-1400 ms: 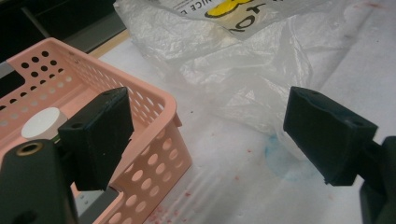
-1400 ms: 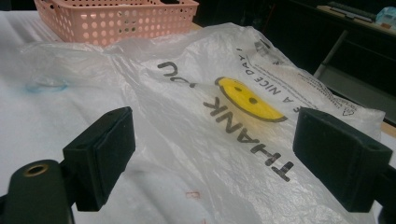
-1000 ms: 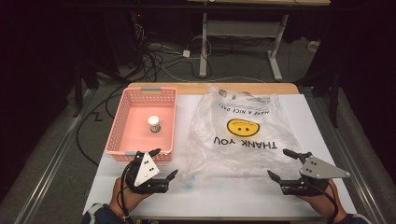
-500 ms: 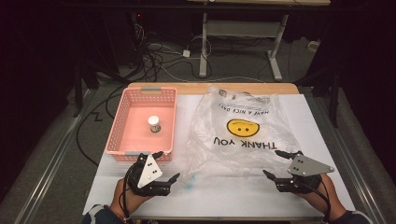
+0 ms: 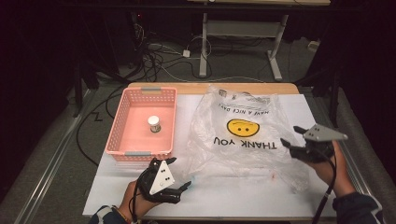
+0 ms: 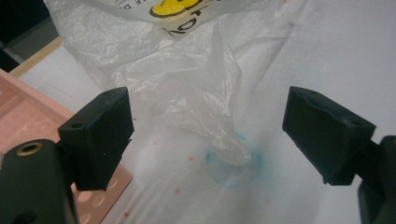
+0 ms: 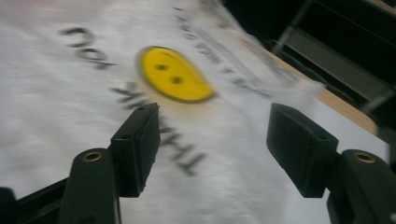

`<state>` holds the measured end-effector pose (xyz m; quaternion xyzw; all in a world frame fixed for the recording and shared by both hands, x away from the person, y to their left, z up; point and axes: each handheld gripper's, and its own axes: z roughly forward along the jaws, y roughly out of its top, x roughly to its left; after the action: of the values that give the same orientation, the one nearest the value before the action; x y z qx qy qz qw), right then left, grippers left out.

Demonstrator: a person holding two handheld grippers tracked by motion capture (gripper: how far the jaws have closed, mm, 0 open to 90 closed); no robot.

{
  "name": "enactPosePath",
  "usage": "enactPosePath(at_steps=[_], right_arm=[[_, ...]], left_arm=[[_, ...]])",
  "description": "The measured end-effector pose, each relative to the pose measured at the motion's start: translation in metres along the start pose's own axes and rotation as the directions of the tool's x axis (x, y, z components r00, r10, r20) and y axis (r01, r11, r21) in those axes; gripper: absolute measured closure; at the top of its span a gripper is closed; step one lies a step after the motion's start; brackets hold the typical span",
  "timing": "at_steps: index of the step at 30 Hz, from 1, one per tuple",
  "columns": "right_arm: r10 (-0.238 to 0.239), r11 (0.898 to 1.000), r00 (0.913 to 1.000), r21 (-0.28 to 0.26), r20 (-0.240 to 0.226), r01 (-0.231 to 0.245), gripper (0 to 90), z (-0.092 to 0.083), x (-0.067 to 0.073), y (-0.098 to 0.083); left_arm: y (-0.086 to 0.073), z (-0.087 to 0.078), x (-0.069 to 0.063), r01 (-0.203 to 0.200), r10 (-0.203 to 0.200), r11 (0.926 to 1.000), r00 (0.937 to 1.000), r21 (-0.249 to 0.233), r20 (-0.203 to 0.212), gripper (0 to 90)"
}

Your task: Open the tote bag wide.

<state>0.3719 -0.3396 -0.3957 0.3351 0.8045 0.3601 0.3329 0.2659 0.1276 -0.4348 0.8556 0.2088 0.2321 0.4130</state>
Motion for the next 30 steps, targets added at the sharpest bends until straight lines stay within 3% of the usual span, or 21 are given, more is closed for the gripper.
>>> enactPosePath(at_steps=[3,4,5,6,8,9,12,13,14,15,17,18,19,20,21,23,27,29,30], right_arm=[[0.073,0.994,0.9968,0.081,0.033,-0.076,41.0,0.034,-0.034,0.003],[0.073,0.994,0.9968,0.081,0.033,-0.076,41.0,0.034,-0.034,0.003],[0.107,0.981,0.9921,0.156,0.066,-0.116,44.1,0.059,-0.053,0.003],[0.136,0.97,0.9881,0.191,0.072,-0.148,45.1,0.071,-0.062,0.002],[0.168,0.955,0.9824,0.234,0.082,-0.183,45.7,0.091,-0.073,0.0],[0.167,0.955,0.9822,0.235,0.086,-0.183,47.1,0.098,-0.076,-0.001],[0.219,0.937,0.9702,0.254,0.104,-0.238,47.5,0.117,-0.083,-0.001],[0.219,0.937,0.9702,0.254,0.104,-0.238,47.5,0.117,-0.083,-0.001],[0.257,0.924,0.9615,0.267,0.096,-0.274,48.0,0.129,-0.086,-0.001],[0.257,0.924,0.9615,0.267,0.096,-0.274,48.0,0.129,-0.086,-0.001],[0.282,0.909,0.9532,0.286,0.109,-0.302,55.7,0.145,-0.089,-0.003],[0.282,0.909,0.9532,0.286,0.109,-0.302,55.7,0.145,-0.089,-0.003],[0.279,0.9,0.9525,0.312,0.122,-0.304,65.1,0.153,-0.09,-0.005],[0.279,0.9,0.9525,0.312,0.122,-0.304,65.1,0.153,-0.09,-0.005],[0.273,0.902,0.9558,0.316,0.108,-0.294,77.5,0.159,-0.087,-0.006],[0.258,0.912,0.9564,0.292,0.137,-0.288,88.5,0.161,-0.083,-0.005],[0.219,0.914,0.9624,0.313,0.161,-0.26,90.0,0.163,-0.079,-0.003],[0.208,0.905,0.9558,0.331,0.208,-0.269,90.0,0.161,-0.081,-0.003],[0.221,0.9,0.9457,0.323,0.239,-0.292,90.0,0.158,-0.083,-0.005]], left_arm=[[-0.001,0.0,0.003,0.005,-0.005,1.0,0.9999,0.002,-0.011,15.7],[-0.001,0.0,0.005,0.007,-0.007,1.0,0.9998,0.004,-0.017,15.7],[-0.002,0.0,0.006,0.009,-0.009,1.0,0.9997,0.003,-0.023,15.7],[-0.003,-0.001,0.007,0.011,-0.01,0.9999,0.9996,0.003,-0.025,15.7],[-0.003,-0.002,0.008,0.013,-0.013,0.9999,0.9993,0.001,-0.034,15.7],[-0.004,-0.003,0.007,0.013,-0.013,0.9999,0.9994,0.001,-0.033,15.7],[-0.005,-0.004,0.007,0.018,-0.018,0.9998,0.9994,-0.001,-0.03,15.7],[-0.005,-0.004,0.008,0.015,-0.015,0.9999,0.9993,-0.002,-0.034,15.7],[-0.005,-0.004,0.009,0.014,-0.014,0.9999,0.9992,-0.002,-0.037,15.7],[-0.005,-0.004,0.009,0.016,-0.016,0.9999,0.9992,-0.004,-0.036,15.7],[-0.005,-0.003,0.01,0.018,-0.018,0.9998,0.9995,-0.001,-0.025,15.7],[-0.005,-0.003,0.011,0.012,-0.012,0.9999,0.9997,0.003,-0.023,15.7],[-0.006,-0.002,0.011,0.013,-0.013,0.9999,0.9997,0.001,-0.022,15.7],[-0.006,-0.002,0.012,0.015,-0.015,0.9999,0.9997,0.001,-0.02,15.7],[-0.006,-0.001,0.014,0.013,-0.013,0.9999,0.9997,0.002,-0.019,15.7],[-0.007,0.0,0.015,0.011,-0.011,0.9999,0.9997,0.003,-0.02,15.9],[-0.007,-0.001,0.019,0.002,-0.002,1.0,0.9994,0.004,-0.036,16.0],[-0.008,-0.002,0.02,0.009,-0.008,0.9999,0.9993,0.008,-0.036,16.7],[-0.008,-0.002,0.02,0.009,-0.008,0.9999,0.9993,0.008,-0.036,16.7]])
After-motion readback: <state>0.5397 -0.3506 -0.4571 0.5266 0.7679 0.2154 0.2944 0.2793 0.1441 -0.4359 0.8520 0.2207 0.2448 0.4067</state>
